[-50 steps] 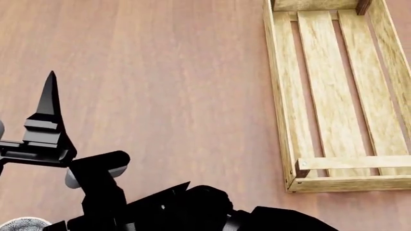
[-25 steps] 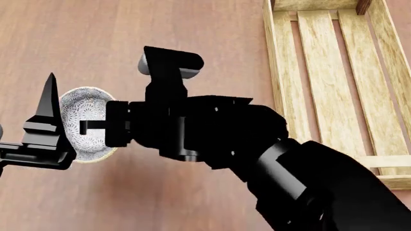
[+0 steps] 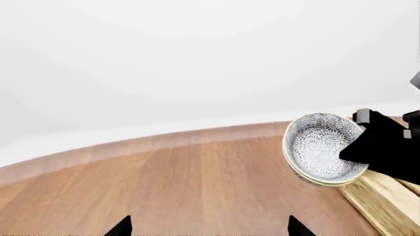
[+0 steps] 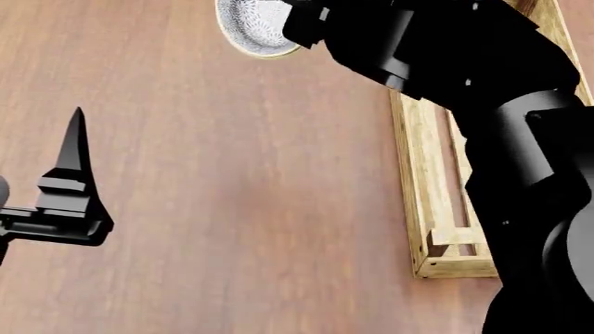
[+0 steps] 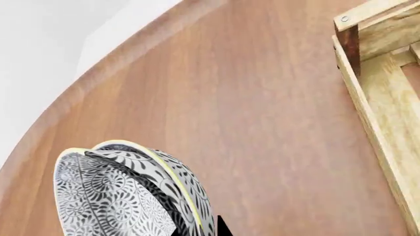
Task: Stack the right bowl on the left bowl and place them in the tray.
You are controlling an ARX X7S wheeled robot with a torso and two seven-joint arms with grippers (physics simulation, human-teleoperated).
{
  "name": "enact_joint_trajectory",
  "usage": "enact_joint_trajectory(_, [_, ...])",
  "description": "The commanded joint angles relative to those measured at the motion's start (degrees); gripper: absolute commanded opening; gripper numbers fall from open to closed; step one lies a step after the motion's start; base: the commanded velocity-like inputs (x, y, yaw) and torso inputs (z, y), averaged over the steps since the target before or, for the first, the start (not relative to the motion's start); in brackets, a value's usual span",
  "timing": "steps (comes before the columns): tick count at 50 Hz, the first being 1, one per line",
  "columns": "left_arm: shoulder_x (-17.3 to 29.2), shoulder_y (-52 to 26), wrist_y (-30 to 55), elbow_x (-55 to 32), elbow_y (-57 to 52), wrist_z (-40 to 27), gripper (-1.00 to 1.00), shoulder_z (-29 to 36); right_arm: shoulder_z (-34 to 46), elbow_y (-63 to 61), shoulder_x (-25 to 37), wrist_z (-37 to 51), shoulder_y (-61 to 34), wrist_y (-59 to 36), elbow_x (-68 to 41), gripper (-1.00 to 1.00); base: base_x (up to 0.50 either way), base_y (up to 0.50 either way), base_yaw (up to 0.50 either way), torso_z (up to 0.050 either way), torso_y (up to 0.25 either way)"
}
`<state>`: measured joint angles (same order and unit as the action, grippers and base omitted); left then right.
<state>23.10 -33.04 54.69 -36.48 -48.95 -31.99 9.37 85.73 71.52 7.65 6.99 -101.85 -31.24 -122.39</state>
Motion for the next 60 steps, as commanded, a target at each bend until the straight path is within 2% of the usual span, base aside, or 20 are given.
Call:
enact_joint_trajectory(1, [-1.2, 0.1, -0.8, 1.4, 1.1, 1.5, 1.0, -0.5, 5.2, 3.5, 5.5, 2.8, -2.8, 5.7, -14.9, -1.0, 0.0, 0.0, 0.0, 0.0, 0.015])
enact_joint_trajectory(9, [-1.0, 0.5, -1.5, 1.6, 1.6, 1.6, 1.0, -0.3, 20.7, 3.5, 9.6, 4.6, -2.1, 10.8, -35.6, -1.0, 0.0, 0.0, 0.0, 0.0, 0.0])
enact_joint_trajectory(17, [-0.7, 0.3, -1.2, 1.2, 1.5, 1.4, 1.0, -0.6, 28.6, 3.5, 12.6, 5.1, -0.9, 13.3, -48.4, -1.0, 0.0, 0.0, 0.0, 0.0, 0.0])
enact_joint_trajectory(24, [-0.7, 0.0, -1.1, 1.0, 1.6, 1.1, 1.0, -0.3, 28.0, 3.5, 15.5, 6.3, 1.5, 15.0, -54.4, -1.0, 0.0, 0.0, 0.0, 0.0, 0.001])
enact_joint_trajectory(40, [-0.3, 0.9, -2.1, 1.4, 1.9, 1.1, 1.0, 0.3, 15.6, 3.5, 17.5, 9.7, 7.4, 17.2, -56.0, -1.0, 0.0, 0.0, 0.0, 0.0, 0.001])
enact_joint_trajectory(60, [0.3, 0.0, -1.8, 1.9, 2.2, 0.5, 1.0, 1.8, 17.5, 3.5, 16.3, 9.7, 7.4, 17.1, -54.7, -1.0, 0.0, 0.0, 0.0, 0.001, -0.006])
